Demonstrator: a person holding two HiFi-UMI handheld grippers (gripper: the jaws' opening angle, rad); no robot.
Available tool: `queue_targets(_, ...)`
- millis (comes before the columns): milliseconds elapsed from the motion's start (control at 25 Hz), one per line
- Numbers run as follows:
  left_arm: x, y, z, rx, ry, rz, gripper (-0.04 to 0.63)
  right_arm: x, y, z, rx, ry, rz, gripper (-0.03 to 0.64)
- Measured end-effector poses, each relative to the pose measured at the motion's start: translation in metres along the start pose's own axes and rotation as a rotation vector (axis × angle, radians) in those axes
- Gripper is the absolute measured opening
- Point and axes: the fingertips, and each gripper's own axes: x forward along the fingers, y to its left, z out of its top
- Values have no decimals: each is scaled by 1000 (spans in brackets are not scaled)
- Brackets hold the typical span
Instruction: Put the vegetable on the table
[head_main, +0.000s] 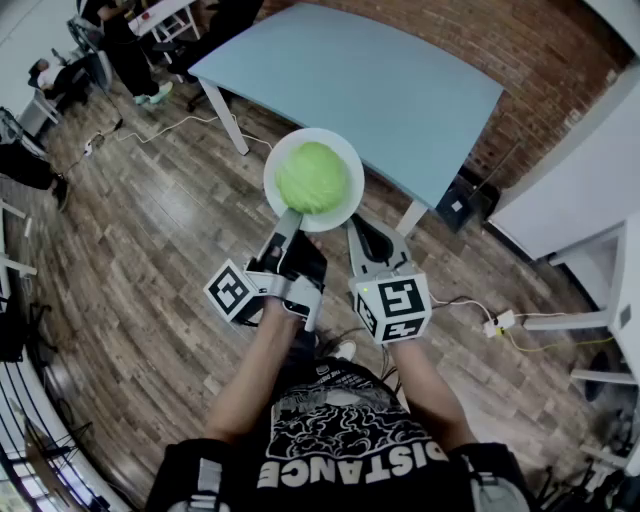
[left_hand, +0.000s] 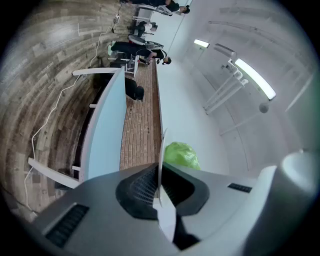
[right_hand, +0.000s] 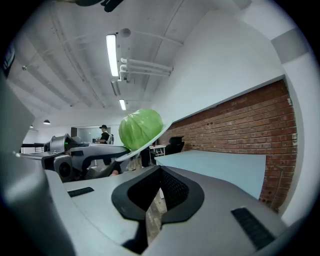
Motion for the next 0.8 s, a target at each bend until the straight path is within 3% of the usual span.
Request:
queue_targets(480,4,6,1,-32,13,-7,12,1,0,-3,-22,4,-17,7)
queue_targets(800,28,24,25,-60,29,-6,12,33,-9,-7,-32,13,-52,8)
